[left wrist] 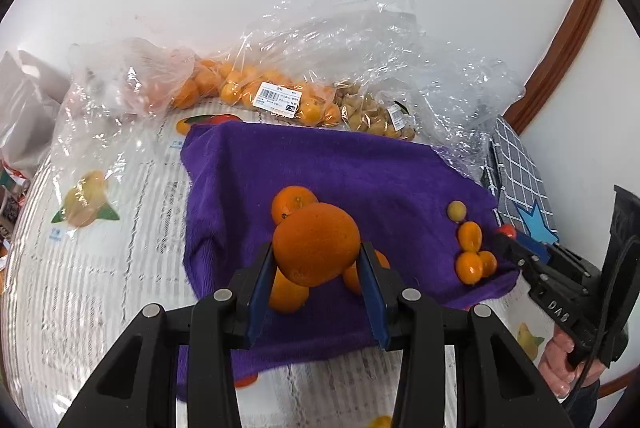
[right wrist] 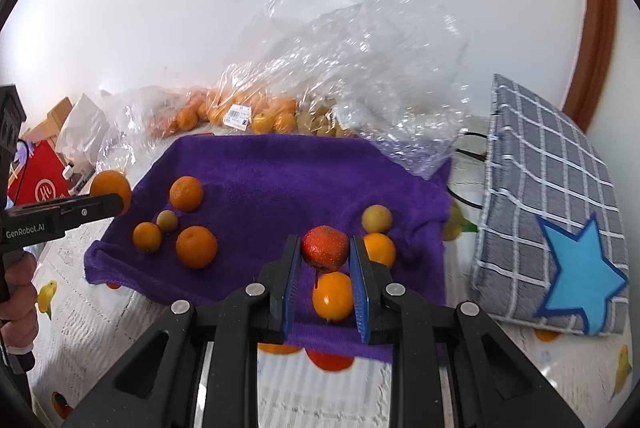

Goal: Organize fruits
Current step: 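Carry the red fruit in the right gripper while the left carries the orange onto the towel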

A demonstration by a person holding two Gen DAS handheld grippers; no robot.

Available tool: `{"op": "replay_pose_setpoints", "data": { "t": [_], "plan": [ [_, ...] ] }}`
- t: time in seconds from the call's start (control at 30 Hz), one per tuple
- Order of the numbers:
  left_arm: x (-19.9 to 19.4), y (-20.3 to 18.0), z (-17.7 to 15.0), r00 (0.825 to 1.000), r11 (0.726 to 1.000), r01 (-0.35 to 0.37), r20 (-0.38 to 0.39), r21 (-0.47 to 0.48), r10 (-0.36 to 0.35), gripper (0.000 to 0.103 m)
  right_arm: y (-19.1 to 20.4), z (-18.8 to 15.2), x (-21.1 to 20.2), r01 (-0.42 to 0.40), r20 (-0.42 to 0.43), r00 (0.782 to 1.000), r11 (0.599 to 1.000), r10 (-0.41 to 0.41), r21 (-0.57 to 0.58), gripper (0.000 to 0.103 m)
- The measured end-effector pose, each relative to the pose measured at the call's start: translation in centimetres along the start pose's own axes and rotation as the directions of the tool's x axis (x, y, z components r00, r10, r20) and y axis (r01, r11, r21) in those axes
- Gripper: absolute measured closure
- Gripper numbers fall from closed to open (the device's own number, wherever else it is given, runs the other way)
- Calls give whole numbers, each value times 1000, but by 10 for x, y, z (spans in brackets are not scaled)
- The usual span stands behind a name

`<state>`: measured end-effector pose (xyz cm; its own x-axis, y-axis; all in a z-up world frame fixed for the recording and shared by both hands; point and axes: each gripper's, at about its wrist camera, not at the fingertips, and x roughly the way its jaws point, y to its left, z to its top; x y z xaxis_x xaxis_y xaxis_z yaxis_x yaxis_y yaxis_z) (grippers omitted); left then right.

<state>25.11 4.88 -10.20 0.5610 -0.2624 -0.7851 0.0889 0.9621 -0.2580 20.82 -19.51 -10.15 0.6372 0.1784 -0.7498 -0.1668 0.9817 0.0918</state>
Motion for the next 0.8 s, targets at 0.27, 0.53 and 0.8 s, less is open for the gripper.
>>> {"op": "replay_pose_setpoints", "data": {
  "t": [0.27,0.53,0.8],
  "plan": [
    [27,-5,8,1000,1000,10,-27,10,-10,64,6,-1,45,-16,-70,997,999,14,-36,79],
    [46,-10,8,997,1000,16,-73,26,-14,64,15,-4,64,-48,-107,993,996,40,-71,79],
    [57,-15,7,995,998,18,-103,54,-12,64,19,-5,67,-53,-114,993,995,43,-90,79]
  ]
}}
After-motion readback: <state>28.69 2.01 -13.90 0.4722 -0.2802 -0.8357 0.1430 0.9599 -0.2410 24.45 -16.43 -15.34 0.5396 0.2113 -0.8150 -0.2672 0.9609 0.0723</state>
